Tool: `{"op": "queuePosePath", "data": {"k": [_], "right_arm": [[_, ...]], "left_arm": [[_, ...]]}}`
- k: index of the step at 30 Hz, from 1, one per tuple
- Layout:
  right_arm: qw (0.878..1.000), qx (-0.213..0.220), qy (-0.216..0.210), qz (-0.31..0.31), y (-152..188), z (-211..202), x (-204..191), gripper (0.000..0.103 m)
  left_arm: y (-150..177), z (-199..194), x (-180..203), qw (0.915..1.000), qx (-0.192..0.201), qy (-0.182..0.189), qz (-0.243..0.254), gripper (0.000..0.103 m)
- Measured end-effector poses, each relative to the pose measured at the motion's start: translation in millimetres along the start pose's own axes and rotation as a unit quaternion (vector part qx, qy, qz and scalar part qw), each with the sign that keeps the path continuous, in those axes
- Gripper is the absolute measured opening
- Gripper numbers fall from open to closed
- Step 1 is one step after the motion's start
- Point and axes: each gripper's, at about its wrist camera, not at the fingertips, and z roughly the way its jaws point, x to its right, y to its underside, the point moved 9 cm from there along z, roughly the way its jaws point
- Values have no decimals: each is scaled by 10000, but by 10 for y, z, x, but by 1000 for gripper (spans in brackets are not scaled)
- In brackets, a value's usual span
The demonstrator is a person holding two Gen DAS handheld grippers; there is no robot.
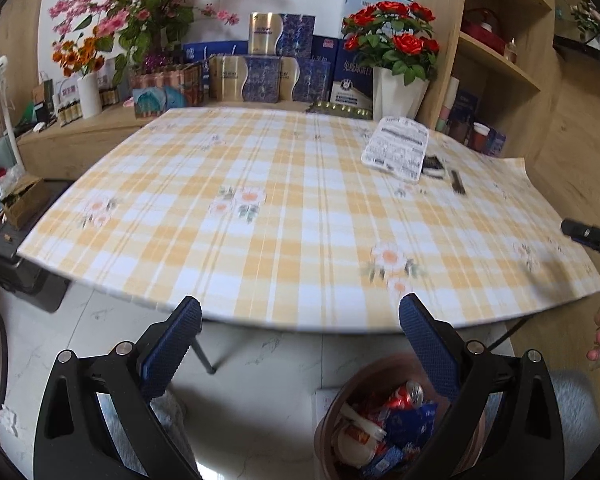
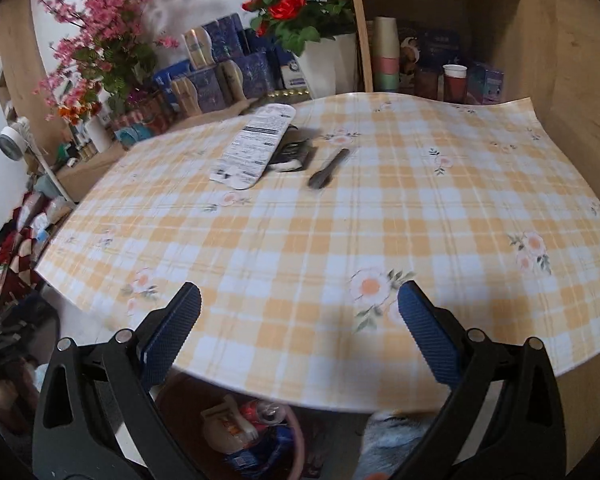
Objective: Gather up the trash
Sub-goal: 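Raise both tools back over the table, then grasp the white printed paper card with the left tool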
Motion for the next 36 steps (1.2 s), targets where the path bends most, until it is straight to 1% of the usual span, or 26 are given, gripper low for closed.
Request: {"op": "queuePosePath", "data": {"k": [2,5,10,14,16,18,22,25,28,30,34,36], "right_arm": [[9995,-12,303,-42,-98,123,119,97],[9995,-48,245,182,-261,340,260,97],[9978,11,238,625,-618,769,471,97],[9960,81,379,803,-859,1076,581,97],[9950,82,423,898,-944,1202,621,97],[9939,104,524,965,-1022,1322,676,97],[9916,135,664,1099,-1056,1469,817,97],[9900,91,704,1220,-1004,1527,917,97],[9879,18,660,1401,-946,1574,998,97],[9864,70,645,1510,-956,1562,1033,97],[9875,28,575,1466,-942,1584,999,97],[9888,66,544,1386,-954,1575,963,97]], "left_arm": [[-165,56,66,9999,61,5,99,97],[-440,184,212,9995,142,59,292,97],[-924,579,661,9968,149,211,756,97],[-1274,1039,1135,9937,88,416,1036,97],[-1426,1343,1406,9910,23,501,1242,97],[-1539,1699,1688,9861,-85,501,1582,97],[-1691,2304,2052,9798,-337,367,1937,97],[-1792,2642,2202,9784,-468,155,2008,97],[-1856,2870,2256,9791,-540,-74,1957,97],[-1891,3004,2291,9787,-567,-250,1958,97],[-1916,3187,2316,9752,-643,-613,2030,97],[-1952,3258,2275,9743,-621,-877,1978,97]]}}
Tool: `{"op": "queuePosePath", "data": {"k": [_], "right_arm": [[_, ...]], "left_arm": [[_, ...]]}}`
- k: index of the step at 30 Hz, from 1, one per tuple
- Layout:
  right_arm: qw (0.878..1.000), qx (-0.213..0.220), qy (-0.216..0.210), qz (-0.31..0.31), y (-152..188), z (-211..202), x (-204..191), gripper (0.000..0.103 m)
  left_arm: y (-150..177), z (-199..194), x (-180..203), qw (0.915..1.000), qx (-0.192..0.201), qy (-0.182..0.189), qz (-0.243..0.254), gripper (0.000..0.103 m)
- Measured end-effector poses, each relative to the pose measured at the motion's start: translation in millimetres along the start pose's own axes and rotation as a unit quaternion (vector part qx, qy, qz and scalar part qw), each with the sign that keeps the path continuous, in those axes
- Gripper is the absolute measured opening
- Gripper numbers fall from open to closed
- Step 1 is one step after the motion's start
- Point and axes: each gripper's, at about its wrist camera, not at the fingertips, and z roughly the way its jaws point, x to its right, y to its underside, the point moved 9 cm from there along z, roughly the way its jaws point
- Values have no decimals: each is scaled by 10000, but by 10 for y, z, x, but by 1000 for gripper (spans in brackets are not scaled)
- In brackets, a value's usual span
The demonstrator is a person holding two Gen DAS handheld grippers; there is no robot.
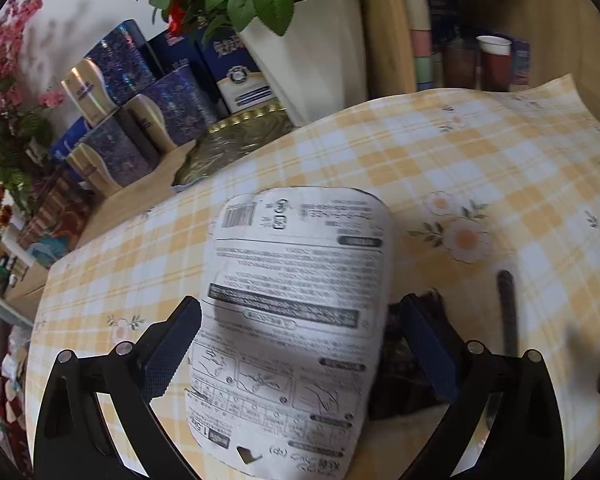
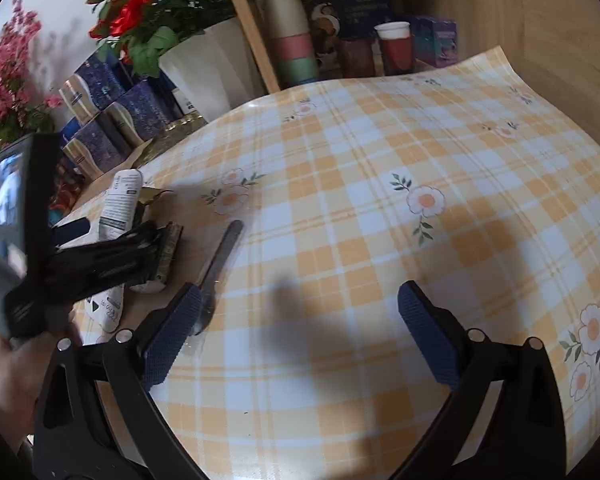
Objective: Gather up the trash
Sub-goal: 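Grasp the white printed paper card with the left tool, then grasp the black Face tissue pack with the right tool while the left holds the card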
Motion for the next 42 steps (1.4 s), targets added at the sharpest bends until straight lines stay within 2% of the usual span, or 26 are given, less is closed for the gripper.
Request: {"op": "queuePosePath", "data": {"k": [3,4,5,6,7,9,10,12,14,16,21,26,27,29,34,36,38,40,42], "right_arm": [[10000,-2,-21,-85,15,-6,-52,97],[9999,-5,-21,-131,19,-7,-70,97],[9998,3,-28,-200,22,-11,-95,97],[9996,13,-39,-266,25,-17,-118,97],[9995,21,-62,-309,29,-22,-137,97],[9994,25,-83,-336,31,-23,-148,97],[9994,28,-81,-338,30,-24,-150,97],[9994,26,-102,-338,32,-25,-153,97],[9994,30,-128,-329,35,-31,-156,97],[9994,18,-138,-329,38,-27,-161,97],[9990,-37,-140,-415,44,-1,-194,97],[9985,-211,-141,-479,54,35,-239,97],[9980,-301,-113,-549,58,61,-269,97],[9958,-422,-118,-806,39,99,-414,97],[9868,-525,-159,-1524,-116,220,-950,97],[9823,-557,-135,-1785,-171,338,-1173,97],[9777,-625,-163,-2000,-193,469,-1364,95],[9742,-710,-127,-2136,-200,590,-1501,85],[9725,-887,-17,-2152,-188,739,-1564,83]], "left_arm": [[-14,71,-58,9998,-111,-142,-114,97],[-15,85,-80,9997,-151,-87,-186,97],[-11,75,-99,9996,-160,-49,-215,87],[-2,52,-127,9995,-176,28,-249,72],[12,31,-138,9994,-209,105,-267,66],[42,-51,-184,9987,-233,359,-262,45],[51,-102,-207,9988,-197,393,-220,39],[40,-278,-343,9985,7,519,-198,17],[26,-396,-497,9967,85,719,-362,12],[30,-517,-701,9935,139,980,-566,12],[106,-780,-1166,9862,204,1292,-1014,10],[380,-1079,-1551,9713,179,1721,-1633,9],[465,-1154,-1623,9661,162,1853,-1790,9],[588,-1264,-1723,9588,158,2027,-1984,9],[878,-1451,-1884,9485,116,2224,-2253,9],[954,-1486,-1937,9467,105,2241,-2312,9],[1009,-1521,-1980,9489,150,2178,-2279,9],[1058,-1556,-2033,9483,191,2175,-2303,9],[1100,-1595,-2075,9458,215,2234,-2347,9]]}}
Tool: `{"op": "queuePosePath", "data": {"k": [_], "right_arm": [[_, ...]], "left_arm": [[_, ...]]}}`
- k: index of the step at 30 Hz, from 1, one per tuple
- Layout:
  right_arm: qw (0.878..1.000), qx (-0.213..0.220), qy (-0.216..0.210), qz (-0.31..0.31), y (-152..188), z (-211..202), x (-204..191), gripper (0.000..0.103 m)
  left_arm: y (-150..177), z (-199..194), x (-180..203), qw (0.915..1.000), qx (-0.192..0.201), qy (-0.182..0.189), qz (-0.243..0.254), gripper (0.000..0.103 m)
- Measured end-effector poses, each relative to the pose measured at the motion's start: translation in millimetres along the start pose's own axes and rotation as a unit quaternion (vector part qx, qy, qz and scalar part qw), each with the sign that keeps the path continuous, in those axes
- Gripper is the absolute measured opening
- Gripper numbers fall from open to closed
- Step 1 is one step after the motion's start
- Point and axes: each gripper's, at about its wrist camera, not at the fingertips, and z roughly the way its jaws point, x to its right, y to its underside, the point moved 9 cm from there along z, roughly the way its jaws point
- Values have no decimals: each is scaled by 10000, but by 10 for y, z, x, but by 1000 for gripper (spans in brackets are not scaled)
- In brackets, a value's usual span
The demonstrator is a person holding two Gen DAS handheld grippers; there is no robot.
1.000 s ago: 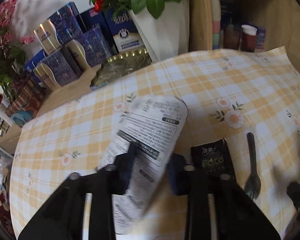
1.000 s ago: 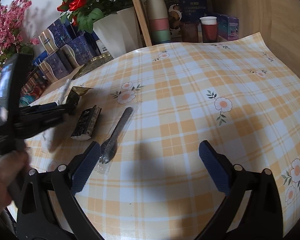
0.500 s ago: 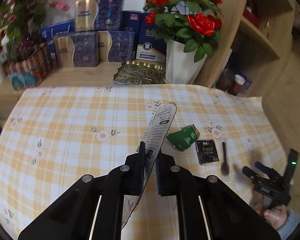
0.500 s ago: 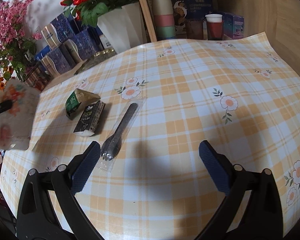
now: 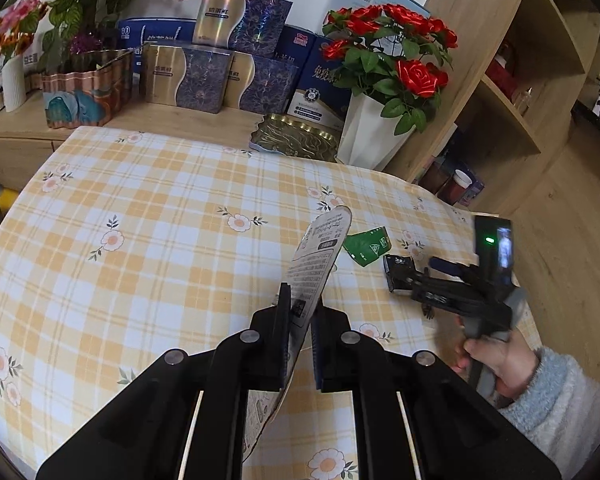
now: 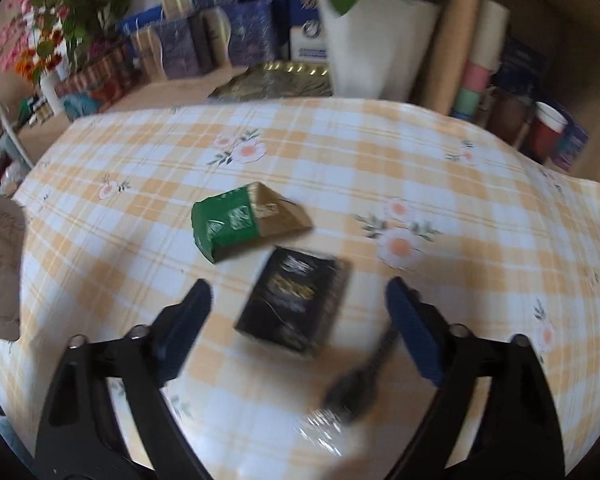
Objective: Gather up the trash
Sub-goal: 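Grasp the black Face tissue pack with the right tool while the left holds the card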
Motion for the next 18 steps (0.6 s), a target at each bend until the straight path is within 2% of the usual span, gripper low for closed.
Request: {"op": "queuePosePath", "data": {"k": [2,5,7,13,18], "right_arm": [[9997,-170,116,109,-8,116,-7,82],[9985,-401,117,341,62,239,18,74],[9980,-442,92,438,114,252,11,48],[9995,-21,33,326,222,-125,-52,44],[9971,418,-334,537,390,-717,-77,44]], "left_arm": [[8,-43,-17,10000,27,30,5,9],[35,-115,-25,9999,87,63,42,9],[60,-161,-22,9999,105,117,43,9],[90,-308,23,9994,162,297,-61,9],[163,-506,170,9988,172,453,-45,9]]}}
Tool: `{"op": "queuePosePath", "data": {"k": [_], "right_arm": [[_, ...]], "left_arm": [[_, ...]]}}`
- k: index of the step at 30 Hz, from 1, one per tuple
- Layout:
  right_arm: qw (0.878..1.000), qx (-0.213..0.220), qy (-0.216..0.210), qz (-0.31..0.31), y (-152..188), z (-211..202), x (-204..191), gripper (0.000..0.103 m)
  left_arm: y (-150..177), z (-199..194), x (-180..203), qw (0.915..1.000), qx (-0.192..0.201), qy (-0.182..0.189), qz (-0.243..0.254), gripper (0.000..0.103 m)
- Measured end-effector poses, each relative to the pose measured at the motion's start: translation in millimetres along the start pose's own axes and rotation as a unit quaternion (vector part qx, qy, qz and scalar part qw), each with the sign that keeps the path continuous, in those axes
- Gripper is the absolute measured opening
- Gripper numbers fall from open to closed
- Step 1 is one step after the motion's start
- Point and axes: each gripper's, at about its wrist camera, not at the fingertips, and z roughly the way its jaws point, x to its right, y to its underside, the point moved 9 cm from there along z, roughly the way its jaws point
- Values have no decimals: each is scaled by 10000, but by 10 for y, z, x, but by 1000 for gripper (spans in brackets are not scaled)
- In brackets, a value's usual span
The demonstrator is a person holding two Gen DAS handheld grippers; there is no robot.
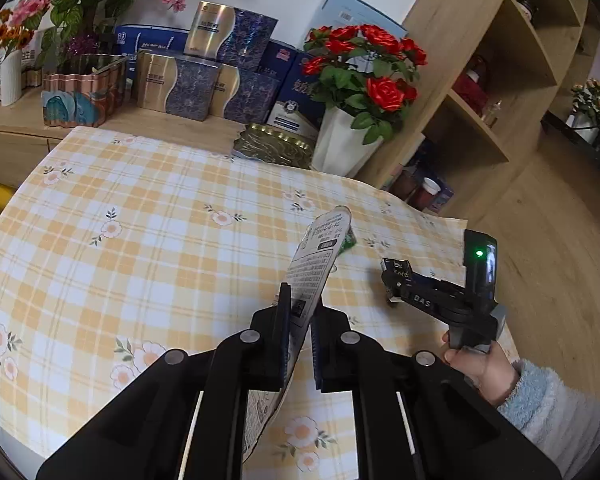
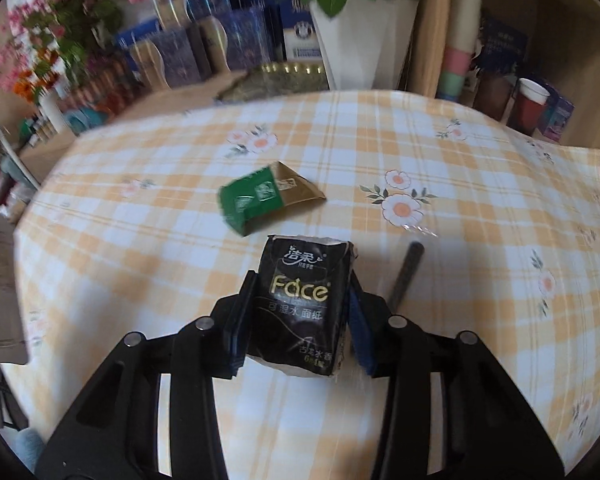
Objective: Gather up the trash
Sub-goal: 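Grasp the black Face tissue pack with the right tool while the left holds the card, then carry the card and tissue pack in both tools down over the bin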
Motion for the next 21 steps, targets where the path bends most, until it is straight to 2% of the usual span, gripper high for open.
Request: {"op": "queuePosePath", "data": {"k": [5,11,21], "right_arm": [[9989,420,-196,-80,188,-597,-133,44],[9968,690,-385,-85,563,-1215,-244,44],[9941,920,-559,121,1180,-1896,-324,44]], "left_arm": [[202,-216,211,9999,-47,131,59,9],[594,-458,421,9994,-188,260,141,9],[1366,-702,711,9968,-573,457,321,9]]}}
